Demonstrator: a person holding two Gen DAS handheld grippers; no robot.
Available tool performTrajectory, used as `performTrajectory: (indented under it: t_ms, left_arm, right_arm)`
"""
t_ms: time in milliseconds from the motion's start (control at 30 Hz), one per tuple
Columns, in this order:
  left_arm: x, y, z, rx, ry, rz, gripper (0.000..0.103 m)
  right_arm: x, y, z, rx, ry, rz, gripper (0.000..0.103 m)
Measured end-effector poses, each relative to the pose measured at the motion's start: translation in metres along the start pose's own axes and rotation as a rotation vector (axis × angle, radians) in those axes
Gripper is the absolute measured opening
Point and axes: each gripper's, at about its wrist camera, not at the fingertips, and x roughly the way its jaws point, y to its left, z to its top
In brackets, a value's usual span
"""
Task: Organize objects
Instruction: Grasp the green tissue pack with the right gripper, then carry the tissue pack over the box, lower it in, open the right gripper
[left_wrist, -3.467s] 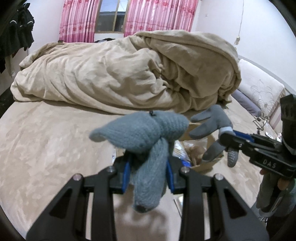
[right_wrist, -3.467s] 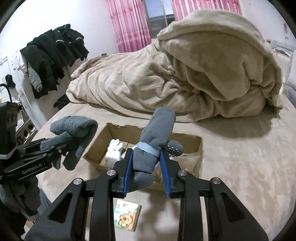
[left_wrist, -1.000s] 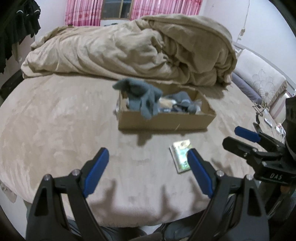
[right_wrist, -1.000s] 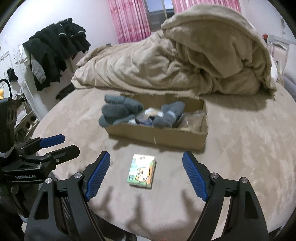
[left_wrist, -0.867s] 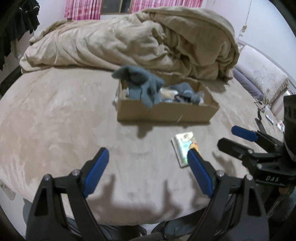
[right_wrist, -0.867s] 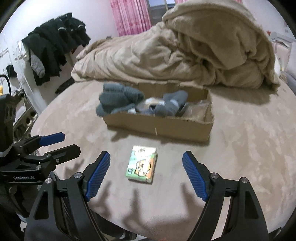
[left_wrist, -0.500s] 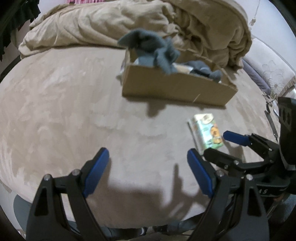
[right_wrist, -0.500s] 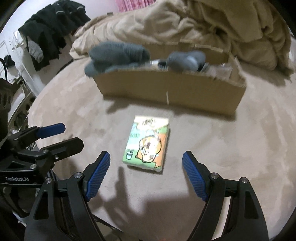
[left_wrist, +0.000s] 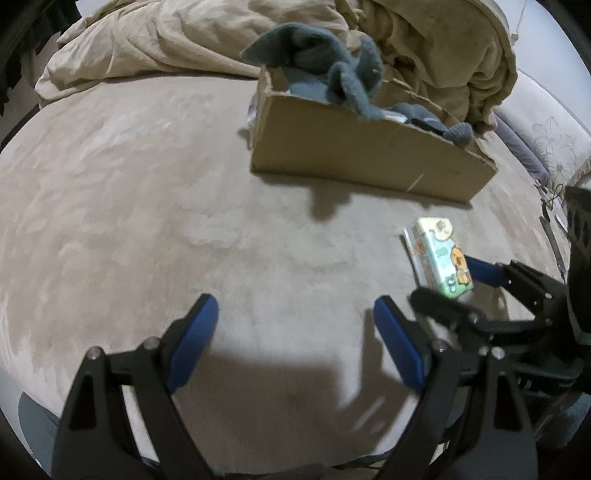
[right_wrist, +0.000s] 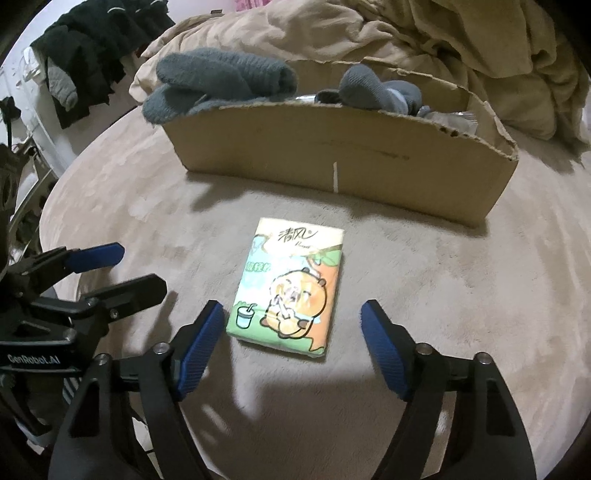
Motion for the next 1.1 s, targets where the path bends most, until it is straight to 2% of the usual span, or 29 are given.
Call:
performTrajectory:
  t_ms: [33,67,100,300,500,1100]
  left_arm:
    - [0.000,0.000,0.000,-0.001,-0.001,-0.001,0.088]
    - [-0.001,0.000,0.000,-0.002,-0.002,-0.002,0.088]
    - [-0.001,0.000,0.001,-0.002,-0.002,-0.002,0.088]
    - [-0.008,-0.001,0.001,0.001,-0.012,-0.001,0.088]
    - [-0.027,-0.007,0.006,0.008,-0.039,-0.010,0.088]
    - [-0.093,-0.025,0.035,0.034,-0.162,-0.066,0.088]
  right_arm:
    - [-0.002,-0.001,0.001,0.004,-0.008,-0.004,0.065]
    - [-0.003,-0.003,0.001,0.007,-0.015,-0.006,0.054]
    - [-0.003,-0.004,0.003,0.008,-0.017,-0.008,0.047]
    - [-0.007,-0.004,0.006,0.014,-0.017,0.014,0.047]
    - [-0.030,-0.001,0.009,0.014,-0.053,0.017,0.047]
    - [-0.124,0.003,0.043,0.012,-0.255,0.026,0.047]
